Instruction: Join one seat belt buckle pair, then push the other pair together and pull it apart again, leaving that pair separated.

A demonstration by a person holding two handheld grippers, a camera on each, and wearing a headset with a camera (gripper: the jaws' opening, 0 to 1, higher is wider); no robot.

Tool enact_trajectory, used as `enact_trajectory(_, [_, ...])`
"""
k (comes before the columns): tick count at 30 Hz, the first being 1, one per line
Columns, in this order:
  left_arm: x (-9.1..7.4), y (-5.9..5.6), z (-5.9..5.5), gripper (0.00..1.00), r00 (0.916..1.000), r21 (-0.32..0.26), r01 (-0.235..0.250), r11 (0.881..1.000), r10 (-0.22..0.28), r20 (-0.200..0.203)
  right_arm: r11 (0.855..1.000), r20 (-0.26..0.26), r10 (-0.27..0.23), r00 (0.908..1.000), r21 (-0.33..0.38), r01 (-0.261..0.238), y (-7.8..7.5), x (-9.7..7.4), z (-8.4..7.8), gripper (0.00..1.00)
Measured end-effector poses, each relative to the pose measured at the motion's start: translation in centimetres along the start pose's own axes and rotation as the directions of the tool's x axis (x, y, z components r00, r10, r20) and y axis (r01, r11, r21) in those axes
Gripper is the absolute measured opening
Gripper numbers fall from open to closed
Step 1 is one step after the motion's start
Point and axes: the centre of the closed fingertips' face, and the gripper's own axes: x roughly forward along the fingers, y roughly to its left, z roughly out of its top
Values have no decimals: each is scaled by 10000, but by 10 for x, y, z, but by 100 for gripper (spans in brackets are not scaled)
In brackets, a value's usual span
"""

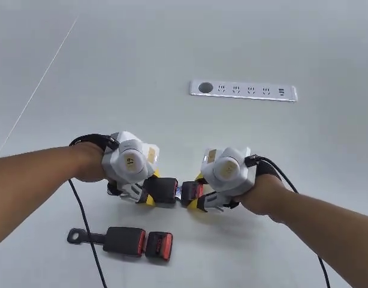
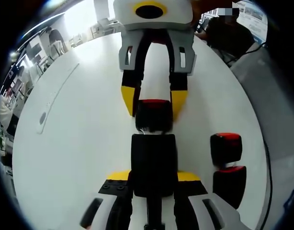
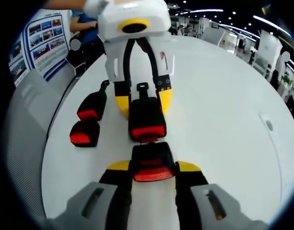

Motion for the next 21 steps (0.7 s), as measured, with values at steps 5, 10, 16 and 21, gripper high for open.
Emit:
enact_trajectory(5, [0, 0, 0, 33, 9999, -24, -17, 10000, 18, 110, 10000, 164, -10, 9999, 79, 9, -3, -9, -10, 33])
enact_trajectory(10, [1, 1, -1, 33, 10000, 88, 27, 10000, -27, 20, 10000, 65, -8, 10000, 69, 7, -2, -8, -11, 34])
enact_trajectory(16, [1, 1, -2, 33, 10000, 41, 39, 10000, -39, 87, 10000, -42, -54, 10000, 78, 55, -5, -16, -24, 34])
enact_trajectory(21, [1, 1, -2, 33, 9999, 24, 31, 10000, -31, 95, 9998, -118, -74, 9999, 179, 76, -5, -24, -35, 34])
